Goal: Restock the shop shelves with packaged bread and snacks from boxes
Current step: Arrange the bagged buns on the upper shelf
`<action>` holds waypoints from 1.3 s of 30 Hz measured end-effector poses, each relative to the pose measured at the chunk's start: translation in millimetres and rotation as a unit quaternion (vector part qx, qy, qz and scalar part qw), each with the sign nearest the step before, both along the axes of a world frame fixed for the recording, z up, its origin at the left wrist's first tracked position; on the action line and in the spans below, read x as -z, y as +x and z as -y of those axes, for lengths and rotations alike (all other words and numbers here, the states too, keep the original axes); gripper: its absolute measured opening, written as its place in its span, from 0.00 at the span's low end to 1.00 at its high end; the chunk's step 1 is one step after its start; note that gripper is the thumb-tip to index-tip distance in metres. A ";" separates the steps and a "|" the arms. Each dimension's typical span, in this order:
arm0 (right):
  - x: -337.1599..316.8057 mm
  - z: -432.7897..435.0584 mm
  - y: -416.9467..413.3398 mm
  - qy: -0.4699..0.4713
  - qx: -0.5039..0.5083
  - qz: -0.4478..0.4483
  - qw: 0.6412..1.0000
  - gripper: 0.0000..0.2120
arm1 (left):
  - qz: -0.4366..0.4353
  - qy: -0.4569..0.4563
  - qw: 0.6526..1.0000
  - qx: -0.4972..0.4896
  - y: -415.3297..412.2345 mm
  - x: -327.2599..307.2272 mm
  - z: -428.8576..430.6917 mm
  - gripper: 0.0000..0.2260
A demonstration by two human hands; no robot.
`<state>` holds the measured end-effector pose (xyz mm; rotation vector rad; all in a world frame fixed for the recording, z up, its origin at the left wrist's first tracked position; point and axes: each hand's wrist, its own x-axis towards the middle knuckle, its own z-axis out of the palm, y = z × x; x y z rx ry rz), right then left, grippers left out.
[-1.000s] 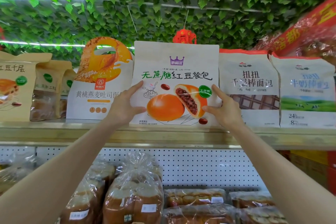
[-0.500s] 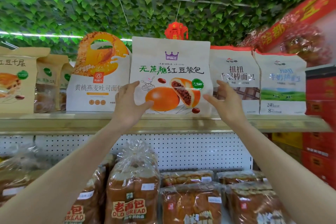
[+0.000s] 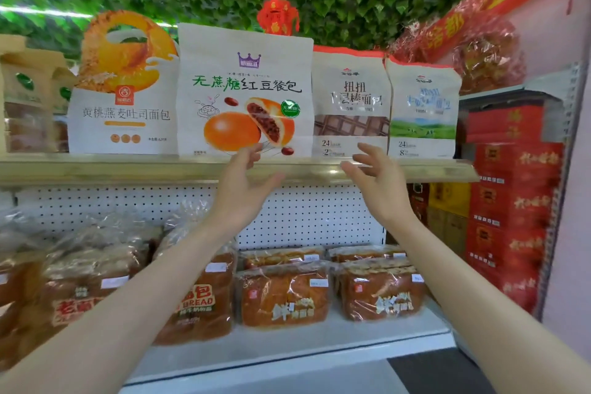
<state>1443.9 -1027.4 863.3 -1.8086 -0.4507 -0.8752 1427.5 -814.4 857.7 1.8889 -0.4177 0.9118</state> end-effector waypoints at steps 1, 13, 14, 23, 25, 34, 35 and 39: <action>7.3 7.1 -4.1 -0.008 0.001 -0.001 1.000 0.24 | -0.008 -0.005 1.000 0.008 -4.5 6.0 9.6 0.26; 161.7 130.6 -35.3 -0.044 -0.049 -0.126 0.990 0.18 | -0.143 -0.083 0.986 0.011 -59.2 160.4 148.5 0.21; 176.2 136.6 -35.4 -0.045 -0.053 -0.138 0.988 0.17 | -0.158 -0.091 0.983 0.009 -60.7 176.8 154.8 0.21; 331.8 164.2 -28.1 -0.061 -0.075 -0.324 0.941 0.21 | -0.330 -0.115 0.937 -0.025 -60.1 338.6 181.7 0.21; 372.4 165.2 -26.2 -0.074 -0.072 -0.366 0.925 0.21 | -0.374 -0.124 0.918 -0.031 -58.3 379.6 182.6 0.21; 554.0 155.0 -8.5 -0.060 -0.069 -0.505 0.858 0.20 | -0.508 -0.109 0.854 -0.026 -45.8 551.1 164.1 0.23; 575.8 153.8 -6.1 -0.061 -0.068 -0.516 0.852 0.20 | -0.518 -0.109 0.848 -0.023 -43.9 571.7 163.6 0.24; 646.7 154.1 -7.9 -0.081 -0.059 -0.549 0.830 0.22 | -0.565 -0.105 0.818 -0.028 -46.2 639.5 164.1 0.26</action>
